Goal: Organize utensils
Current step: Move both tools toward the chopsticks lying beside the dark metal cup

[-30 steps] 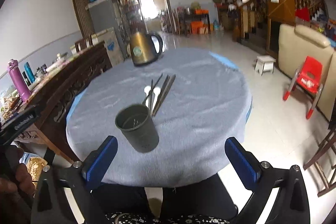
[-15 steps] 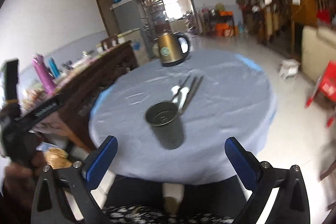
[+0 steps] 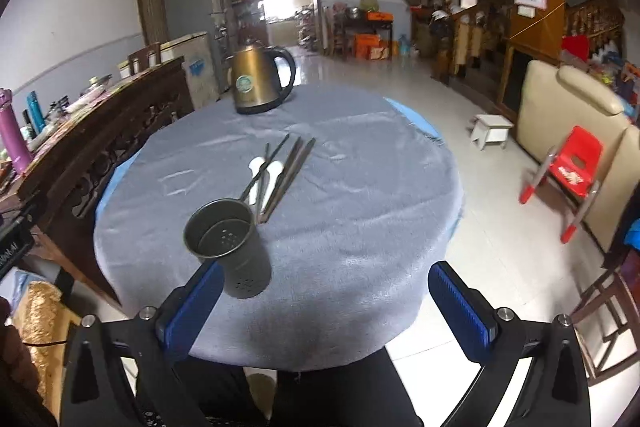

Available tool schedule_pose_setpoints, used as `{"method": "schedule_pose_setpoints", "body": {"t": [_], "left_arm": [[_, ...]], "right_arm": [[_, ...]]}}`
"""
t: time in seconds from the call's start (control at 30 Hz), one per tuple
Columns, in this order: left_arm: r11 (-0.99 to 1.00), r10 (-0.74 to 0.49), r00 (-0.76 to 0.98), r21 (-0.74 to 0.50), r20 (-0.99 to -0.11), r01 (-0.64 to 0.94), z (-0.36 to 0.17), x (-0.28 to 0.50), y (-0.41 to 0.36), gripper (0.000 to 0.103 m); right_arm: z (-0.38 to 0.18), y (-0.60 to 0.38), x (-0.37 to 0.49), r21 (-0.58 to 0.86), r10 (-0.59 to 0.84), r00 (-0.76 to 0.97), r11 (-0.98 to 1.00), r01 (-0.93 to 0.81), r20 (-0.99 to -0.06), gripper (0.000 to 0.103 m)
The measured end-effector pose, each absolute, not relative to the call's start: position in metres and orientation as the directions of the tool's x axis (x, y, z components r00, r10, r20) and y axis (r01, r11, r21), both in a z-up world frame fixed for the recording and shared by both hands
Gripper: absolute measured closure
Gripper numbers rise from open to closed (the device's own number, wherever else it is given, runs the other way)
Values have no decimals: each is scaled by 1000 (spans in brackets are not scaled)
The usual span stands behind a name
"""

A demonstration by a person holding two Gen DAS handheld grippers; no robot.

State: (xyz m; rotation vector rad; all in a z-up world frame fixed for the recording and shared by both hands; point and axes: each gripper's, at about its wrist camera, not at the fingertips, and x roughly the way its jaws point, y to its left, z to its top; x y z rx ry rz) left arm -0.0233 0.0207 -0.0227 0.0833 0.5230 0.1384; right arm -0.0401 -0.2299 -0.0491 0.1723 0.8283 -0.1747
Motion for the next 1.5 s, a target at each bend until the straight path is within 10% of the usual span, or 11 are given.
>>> {"method": "schedule_pose_setpoints", "body": {"t": [1.5], "left_arm": [[985, 167, 826, 136, -539, -110, -31, -1, 20, 0]], "right_arm": [[-35, -242, -13, 103, -68, 677, 972, 210, -733, 0]]}}
